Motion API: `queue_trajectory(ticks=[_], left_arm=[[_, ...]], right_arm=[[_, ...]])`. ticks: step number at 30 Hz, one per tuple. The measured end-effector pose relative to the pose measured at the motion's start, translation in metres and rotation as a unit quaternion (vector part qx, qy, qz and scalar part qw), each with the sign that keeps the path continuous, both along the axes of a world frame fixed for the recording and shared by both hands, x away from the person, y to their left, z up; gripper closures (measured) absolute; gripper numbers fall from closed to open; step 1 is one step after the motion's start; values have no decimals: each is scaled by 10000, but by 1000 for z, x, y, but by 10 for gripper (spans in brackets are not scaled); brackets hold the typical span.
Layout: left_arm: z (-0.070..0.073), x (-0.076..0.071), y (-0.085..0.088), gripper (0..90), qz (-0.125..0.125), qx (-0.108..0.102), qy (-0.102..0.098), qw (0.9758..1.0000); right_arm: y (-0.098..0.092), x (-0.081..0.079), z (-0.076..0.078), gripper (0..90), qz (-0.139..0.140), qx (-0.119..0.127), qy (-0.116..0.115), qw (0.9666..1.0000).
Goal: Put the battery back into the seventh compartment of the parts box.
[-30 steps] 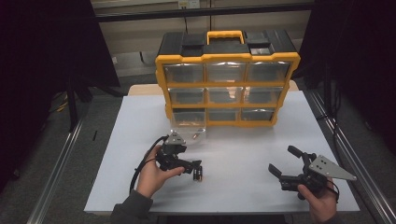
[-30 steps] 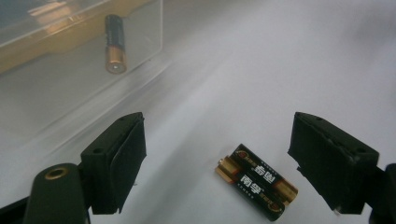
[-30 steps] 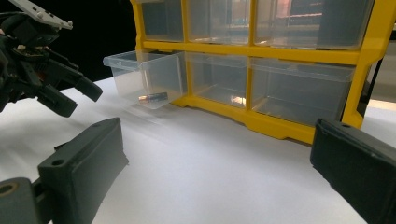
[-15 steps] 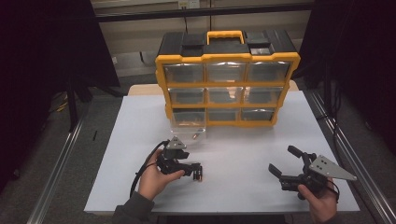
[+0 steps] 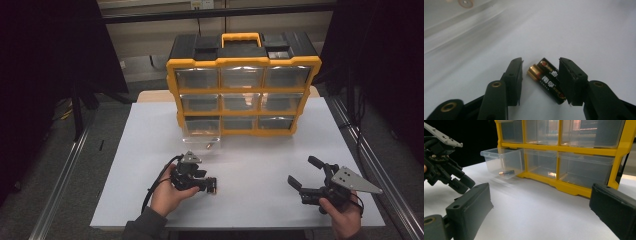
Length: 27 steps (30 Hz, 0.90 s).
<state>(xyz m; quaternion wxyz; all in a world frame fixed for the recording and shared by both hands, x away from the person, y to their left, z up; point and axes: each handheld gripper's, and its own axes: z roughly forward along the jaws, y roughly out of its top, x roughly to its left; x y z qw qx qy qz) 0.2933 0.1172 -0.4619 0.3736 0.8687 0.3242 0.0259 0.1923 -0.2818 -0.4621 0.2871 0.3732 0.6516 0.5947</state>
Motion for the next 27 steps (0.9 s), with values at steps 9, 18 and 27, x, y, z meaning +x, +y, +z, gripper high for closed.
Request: queue_trajectory(ticks=[9,18,27], left_arm=[[-3,-4,2,609,-13,203,110,9997],[-8,-3,8,753,133,407,-7,9991],[-6,-2,5,774,180,524,107,9984]], right_arm=[[1,0,0,37,-10,6,-6,10000],[1,0,0,37,2,-33,-23,10000],[1,0,0,38,8,-45,-40,10000]])
